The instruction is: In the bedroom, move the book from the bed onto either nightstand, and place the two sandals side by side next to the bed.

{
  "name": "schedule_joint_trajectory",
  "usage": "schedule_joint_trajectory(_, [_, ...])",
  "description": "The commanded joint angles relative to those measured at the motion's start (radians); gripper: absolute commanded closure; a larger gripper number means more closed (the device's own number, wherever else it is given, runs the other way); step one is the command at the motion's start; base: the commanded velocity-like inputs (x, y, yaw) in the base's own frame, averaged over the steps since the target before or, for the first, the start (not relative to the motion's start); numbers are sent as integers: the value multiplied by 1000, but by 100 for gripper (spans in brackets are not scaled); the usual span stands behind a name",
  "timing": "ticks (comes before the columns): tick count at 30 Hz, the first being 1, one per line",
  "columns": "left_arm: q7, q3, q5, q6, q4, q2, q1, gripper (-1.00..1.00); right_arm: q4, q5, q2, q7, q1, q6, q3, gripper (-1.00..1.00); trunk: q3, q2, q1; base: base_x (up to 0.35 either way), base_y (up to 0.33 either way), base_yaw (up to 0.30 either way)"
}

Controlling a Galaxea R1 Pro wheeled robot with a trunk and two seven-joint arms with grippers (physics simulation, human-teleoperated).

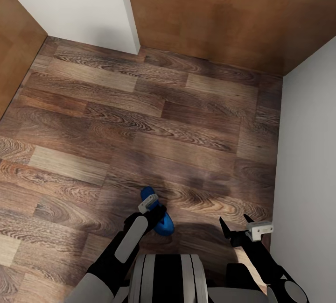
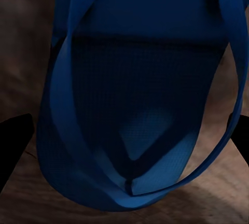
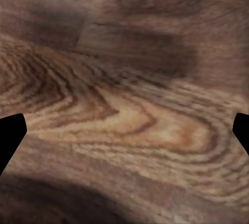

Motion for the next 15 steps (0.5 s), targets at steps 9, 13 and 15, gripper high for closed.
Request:
schedule_joint_trajectory(9, [7, 0, 3, 7, -7, 0, -1, 100, 0, -8, 0, 6, 0, -2, -1, -100, 7, 0, -1, 0, 0, 0])
schedule_joint_trajectory(13, [7, 0, 3, 7, -7, 0, -1, 100, 0, -8, 0, 6, 0, -2, -2, -100, 23, 1, -3, 0, 0, 0])
schedule_joint_trajectory(15, [7, -1, 3, 7, -7, 0, 0, 100, 0, -8, 0, 6, 0, -2, -1, -100, 30, 2, -4, 0, 0, 0])
